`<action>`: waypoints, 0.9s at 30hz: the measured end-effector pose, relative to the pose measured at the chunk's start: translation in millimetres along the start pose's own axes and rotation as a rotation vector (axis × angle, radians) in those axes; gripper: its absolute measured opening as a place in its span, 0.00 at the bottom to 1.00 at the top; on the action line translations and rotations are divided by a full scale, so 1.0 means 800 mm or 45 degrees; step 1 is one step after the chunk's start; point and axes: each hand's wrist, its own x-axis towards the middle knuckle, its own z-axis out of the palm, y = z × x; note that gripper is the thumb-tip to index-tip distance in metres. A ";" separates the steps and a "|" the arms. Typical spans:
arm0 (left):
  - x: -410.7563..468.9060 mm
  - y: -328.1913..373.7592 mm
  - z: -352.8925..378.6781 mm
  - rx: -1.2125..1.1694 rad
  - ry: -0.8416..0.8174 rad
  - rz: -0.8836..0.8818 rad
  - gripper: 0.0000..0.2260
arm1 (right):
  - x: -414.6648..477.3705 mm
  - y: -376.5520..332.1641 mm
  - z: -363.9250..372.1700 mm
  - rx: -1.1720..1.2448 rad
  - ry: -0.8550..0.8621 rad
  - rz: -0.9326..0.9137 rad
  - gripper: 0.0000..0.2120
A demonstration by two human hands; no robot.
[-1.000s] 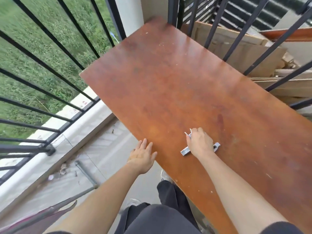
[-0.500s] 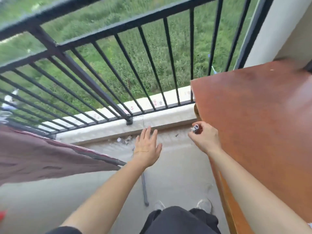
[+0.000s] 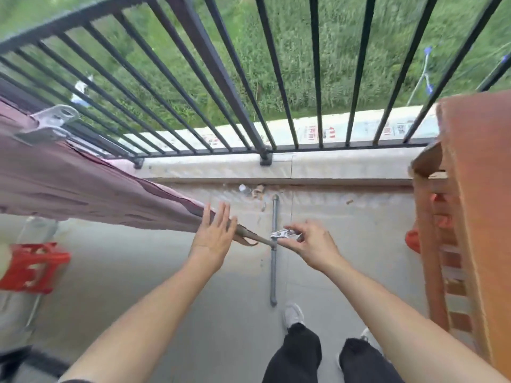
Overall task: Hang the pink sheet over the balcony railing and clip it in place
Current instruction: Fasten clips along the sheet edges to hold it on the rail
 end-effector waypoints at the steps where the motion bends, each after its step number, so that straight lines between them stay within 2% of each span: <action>1: 0.009 -0.008 0.005 0.083 0.000 0.027 0.33 | 0.008 -0.002 0.010 -0.039 -0.003 -0.016 0.22; 4: 0.034 -0.019 0.015 0.270 -0.002 0.057 0.31 | 0.030 -0.006 0.032 -0.122 0.026 -0.043 0.19; 9: 0.057 -0.025 0.032 0.323 -0.102 -0.022 0.24 | 0.058 -0.018 0.058 -0.085 0.041 -0.041 0.18; 11: 0.060 -0.029 0.036 0.265 -0.080 -0.057 0.23 | 0.065 -0.023 0.068 -0.061 0.043 -0.031 0.19; 15: 0.064 -0.035 0.039 0.162 -0.059 0.091 0.15 | 0.070 -0.030 0.078 -0.026 0.029 -0.007 0.20; 19: 0.071 -0.038 0.023 -0.010 -0.036 0.049 0.12 | 0.073 -0.032 0.076 -0.028 0.031 0.007 0.20; 22: 0.083 -0.041 0.015 -0.079 -0.097 0.018 0.12 | 0.076 -0.024 0.076 -0.046 0.026 0.022 0.18; 27: 0.108 -0.036 0.011 -0.142 -0.322 -0.027 0.15 | 0.082 -0.004 0.086 -0.032 0.019 0.060 0.16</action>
